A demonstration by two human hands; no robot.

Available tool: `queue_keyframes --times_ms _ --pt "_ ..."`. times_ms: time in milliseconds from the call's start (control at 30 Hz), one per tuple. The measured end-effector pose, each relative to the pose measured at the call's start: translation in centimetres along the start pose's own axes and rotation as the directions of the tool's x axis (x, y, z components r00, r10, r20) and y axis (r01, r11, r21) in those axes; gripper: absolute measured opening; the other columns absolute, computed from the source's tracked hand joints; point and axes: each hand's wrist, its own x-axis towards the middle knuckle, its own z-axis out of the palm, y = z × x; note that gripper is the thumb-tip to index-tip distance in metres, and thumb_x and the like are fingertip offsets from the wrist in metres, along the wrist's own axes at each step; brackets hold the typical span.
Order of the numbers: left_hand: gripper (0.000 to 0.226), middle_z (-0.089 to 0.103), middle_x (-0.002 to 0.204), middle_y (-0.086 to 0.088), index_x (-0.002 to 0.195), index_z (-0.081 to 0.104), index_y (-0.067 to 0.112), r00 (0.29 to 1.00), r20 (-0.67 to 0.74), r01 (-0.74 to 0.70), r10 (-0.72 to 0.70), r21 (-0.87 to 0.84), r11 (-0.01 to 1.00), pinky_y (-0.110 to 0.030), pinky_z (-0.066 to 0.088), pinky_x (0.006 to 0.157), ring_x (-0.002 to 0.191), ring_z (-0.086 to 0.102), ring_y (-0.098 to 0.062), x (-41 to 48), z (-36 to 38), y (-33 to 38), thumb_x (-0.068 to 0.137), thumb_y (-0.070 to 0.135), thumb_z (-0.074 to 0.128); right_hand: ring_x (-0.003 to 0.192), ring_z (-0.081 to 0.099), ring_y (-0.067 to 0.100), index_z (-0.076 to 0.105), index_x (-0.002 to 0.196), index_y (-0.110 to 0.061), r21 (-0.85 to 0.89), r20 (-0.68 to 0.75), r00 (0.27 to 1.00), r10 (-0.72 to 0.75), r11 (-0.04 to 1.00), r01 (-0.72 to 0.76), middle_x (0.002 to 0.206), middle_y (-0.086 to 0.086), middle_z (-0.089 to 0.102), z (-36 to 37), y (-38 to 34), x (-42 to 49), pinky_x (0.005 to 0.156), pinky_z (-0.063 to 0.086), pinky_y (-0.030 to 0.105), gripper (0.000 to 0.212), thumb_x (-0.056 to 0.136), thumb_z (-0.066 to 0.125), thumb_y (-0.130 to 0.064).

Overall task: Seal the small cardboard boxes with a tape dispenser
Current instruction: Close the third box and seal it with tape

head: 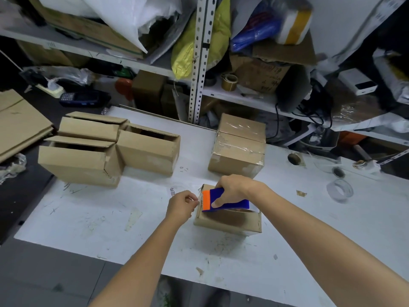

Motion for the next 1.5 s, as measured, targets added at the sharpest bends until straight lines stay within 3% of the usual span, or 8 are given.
queue_keyframes --times_ms 167,333,467,600,867,1167,1367,1500 --pt "0.018 0.066 0.098 -0.004 0.102 0.068 0.022 1.000 0.008 0.017 -0.016 -0.261 0.965 -0.032 0.057 0.074 0.092 0.066 -0.020 -0.9 -0.1 0.3 0.098 0.013 0.053 0.110 0.059 0.025 0.049 0.139 -0.021 0.013 0.007 1.000 -0.007 1.000 0.007 0.128 0.001 0.060 -0.1 0.1 -0.1 0.089 0.056 0.039 0.072 0.081 0.072 -0.057" --pt "0.009 0.066 0.100 0.014 0.101 0.071 0.025 0.998 0.033 -0.050 0.057 -0.185 0.982 -0.037 0.055 0.088 0.101 0.061 -0.014 -0.8 0.1 0.4 0.096 0.026 0.063 0.110 0.059 0.025 0.050 0.138 -0.021 0.012 0.012 1.000 -0.015 1.000 0.014 0.128 0.001 0.061 -0.2 0.1 -0.1 0.089 0.056 0.038 0.069 0.082 0.072 -0.056" --pt "0.024 0.068 0.113 0.004 0.117 0.069 0.018 0.993 0.122 0.030 0.006 -0.290 0.957 -0.027 0.055 0.072 0.102 0.064 -0.014 -1.1 0.0 0.4 0.096 0.029 0.064 0.107 0.060 0.024 0.052 0.136 -0.021 0.006 0.000 1.000 -0.019 1.000 0.019 0.124 0.000 0.063 -0.2 0.1 -0.1 0.087 0.057 0.037 0.068 0.081 0.071 -0.058" --pt "0.023 0.069 0.110 0.005 0.115 0.068 0.024 0.979 0.201 0.036 0.016 -0.255 0.966 -0.023 0.054 0.065 0.096 0.068 -0.012 -0.7 -0.7 0.2 0.093 0.032 0.067 0.107 0.060 0.024 0.051 0.136 -0.021 0.007 0.000 1.000 -0.031 0.999 0.031 0.125 0.000 0.062 -0.1 0.2 -0.1 0.083 0.056 0.033 0.068 0.082 0.071 -0.057" --pt "0.018 0.069 0.101 0.008 0.107 0.070 0.021 0.995 0.088 -0.042 0.052 -0.111 0.993 -0.030 0.059 0.069 0.088 0.070 -0.013 -0.2 -0.2 0.6 0.091 0.027 0.069 0.104 0.060 0.025 0.054 0.132 -0.019 0.011 0.024 1.000 0.007 1.000 -0.008 0.122 0.002 0.062 -0.8 0.6 -1.0 0.085 0.055 0.035 0.065 0.083 0.068 -0.059" --pt "0.011 0.070 0.102 0.005 0.101 0.072 0.023 0.990 0.138 -0.012 0.032 -0.145 0.989 -0.032 0.059 0.073 0.092 0.068 -0.014 -0.6 -0.6 0.5 0.091 0.028 0.069 0.108 0.058 0.028 0.049 0.136 -0.018 0.033 0.046 0.996 0.080 0.996 -0.082 0.127 0.004 0.059 -0.3 0.3 -0.7 0.089 0.054 0.039 0.068 0.082 0.072 -0.053" --pt "0.034 0.066 0.111 0.000 0.124 0.061 0.023 0.984 0.173 0.004 0.041 -0.256 0.967 -0.035 0.058 0.081 0.105 0.066 -0.018 -0.8 0.3 0.5 0.093 0.035 0.067 0.111 0.058 0.027 0.048 0.137 -0.018 0.050 0.047 0.997 0.067 0.996 -0.069 0.129 0.004 0.059 -0.2 0.4 -0.8 0.089 0.055 0.037 0.068 0.083 0.072 -0.052" --pt "0.038 0.066 0.109 0.000 0.127 0.062 0.021 0.986 0.161 -0.007 0.050 -0.257 0.966 -0.039 0.059 0.084 0.108 0.064 -0.018 -0.5 0.8 0.3 0.092 0.033 0.069 0.111 0.058 0.025 0.047 0.138 -0.019 0.054 0.028 0.998 0.054 0.997 -0.055 0.130 0.003 0.059 0.2 0.7 -0.8 0.087 0.055 0.035 0.068 0.084 0.071 -0.052"
